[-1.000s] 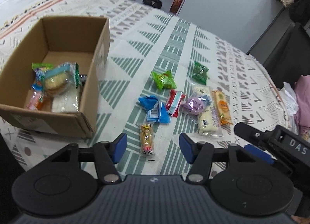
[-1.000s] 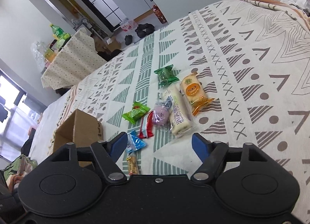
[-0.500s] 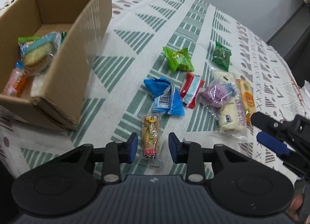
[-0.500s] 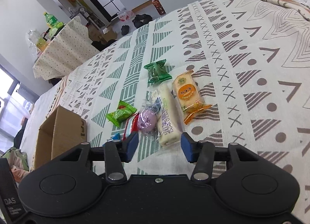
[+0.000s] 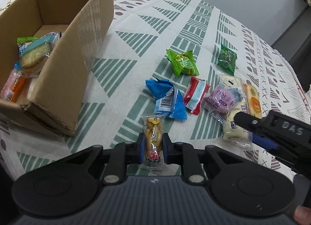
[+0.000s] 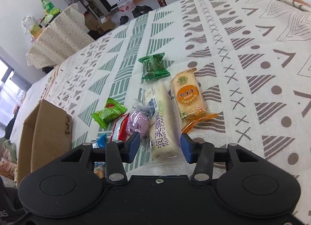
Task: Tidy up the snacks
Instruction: 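Grasp small cookie bar with left gripper while right gripper grasps white cake, then carry the cookie bar and white cake over the cardboard box with both grippers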
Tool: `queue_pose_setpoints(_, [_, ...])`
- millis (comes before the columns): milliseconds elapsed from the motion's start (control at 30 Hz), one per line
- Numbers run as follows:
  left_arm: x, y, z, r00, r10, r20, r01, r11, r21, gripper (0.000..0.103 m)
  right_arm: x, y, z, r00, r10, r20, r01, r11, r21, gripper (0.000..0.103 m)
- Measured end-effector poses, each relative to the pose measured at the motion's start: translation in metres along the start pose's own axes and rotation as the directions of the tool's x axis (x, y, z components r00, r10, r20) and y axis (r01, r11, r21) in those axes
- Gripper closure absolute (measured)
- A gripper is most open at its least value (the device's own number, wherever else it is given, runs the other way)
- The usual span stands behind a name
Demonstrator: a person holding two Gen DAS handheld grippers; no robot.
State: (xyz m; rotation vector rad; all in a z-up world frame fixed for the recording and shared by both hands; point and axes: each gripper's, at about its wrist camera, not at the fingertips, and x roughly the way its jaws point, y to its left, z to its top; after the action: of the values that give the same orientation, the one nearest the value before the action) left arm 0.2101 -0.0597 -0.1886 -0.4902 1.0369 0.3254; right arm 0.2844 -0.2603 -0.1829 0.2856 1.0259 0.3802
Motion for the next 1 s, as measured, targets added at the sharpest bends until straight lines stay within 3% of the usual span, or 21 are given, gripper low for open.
queue_pose_setpoints(167, [-0.007,0.001,0.003,1.0,-0.007,0.013,0.007,1.0,0.0,0.086,0.013,0.005,0.0,0.999,-0.01,-0.036,0.009,0.999,-0.037,0.057])
queue_pose_setpoints(233, [-0.011,0.002,0.003,1.0,-0.011,0.022,0.011,1.0,0.0,0.086,0.019,0.005,-0.001,0.998,-0.019,-0.064,0.016,0.999,-0.045,0.067])
queue_pose_setpoints(367, [-0.023,0.002,0.004,0.999,-0.023,0.043,0.022,1.0,0.004,0.086,0.013,0.007,-0.003,0.998,-0.003,-0.066,0.0,0.999,-0.053,0.073])
queue_pose_setpoints(1000, [-0.091,0.015,0.011,0.983,-0.059,0.174,0.058,0.998,0.009,0.086,-0.05,0.003,-0.012,0.993,0.07,0.099,-0.077,0.994,0.071,0.088])
